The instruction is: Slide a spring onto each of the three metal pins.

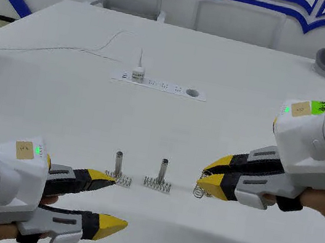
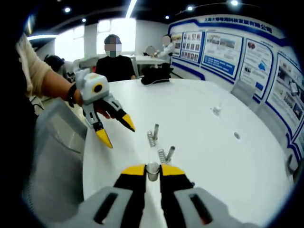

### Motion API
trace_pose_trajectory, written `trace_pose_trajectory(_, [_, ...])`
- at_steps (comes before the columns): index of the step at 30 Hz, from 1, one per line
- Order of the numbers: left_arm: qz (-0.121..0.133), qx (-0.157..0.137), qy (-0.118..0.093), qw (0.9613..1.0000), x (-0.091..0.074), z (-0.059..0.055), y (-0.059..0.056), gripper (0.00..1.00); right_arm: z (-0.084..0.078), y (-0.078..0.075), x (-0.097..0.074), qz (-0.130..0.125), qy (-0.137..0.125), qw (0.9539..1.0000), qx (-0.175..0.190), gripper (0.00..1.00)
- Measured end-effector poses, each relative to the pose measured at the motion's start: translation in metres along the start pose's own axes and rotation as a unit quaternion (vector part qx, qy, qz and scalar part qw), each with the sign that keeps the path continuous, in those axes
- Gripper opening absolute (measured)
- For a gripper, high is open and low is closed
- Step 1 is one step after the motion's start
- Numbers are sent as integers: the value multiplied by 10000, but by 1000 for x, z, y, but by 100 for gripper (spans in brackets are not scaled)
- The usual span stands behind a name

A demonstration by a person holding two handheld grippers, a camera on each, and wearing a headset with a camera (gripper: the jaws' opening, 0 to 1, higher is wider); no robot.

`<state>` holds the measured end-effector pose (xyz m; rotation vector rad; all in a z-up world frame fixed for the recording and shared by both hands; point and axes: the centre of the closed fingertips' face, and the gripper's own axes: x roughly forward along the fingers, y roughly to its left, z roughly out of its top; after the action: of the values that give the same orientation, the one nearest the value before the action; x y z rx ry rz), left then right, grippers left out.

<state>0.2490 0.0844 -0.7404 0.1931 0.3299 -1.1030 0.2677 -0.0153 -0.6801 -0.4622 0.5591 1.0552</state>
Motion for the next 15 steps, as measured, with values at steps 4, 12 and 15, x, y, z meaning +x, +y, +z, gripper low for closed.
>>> trace_pose_trajectory(4, [38, -29, -8, 10000, -1, -1, 1, 44, 1, -9, -4, -108, -29, 9999, 23, 12])
trace_pose_trajectory(12, [81, -75, 5, 9999, -4, -4, 0, 44, 2, -32, -12, -408, -61, 9991, 94, 12])
trace_pose_trajectory(15, [95, -79, 1, 9999, -4, -4, 0, 44, -1, -39, -11, -507, -46, 9986, 151, 12])
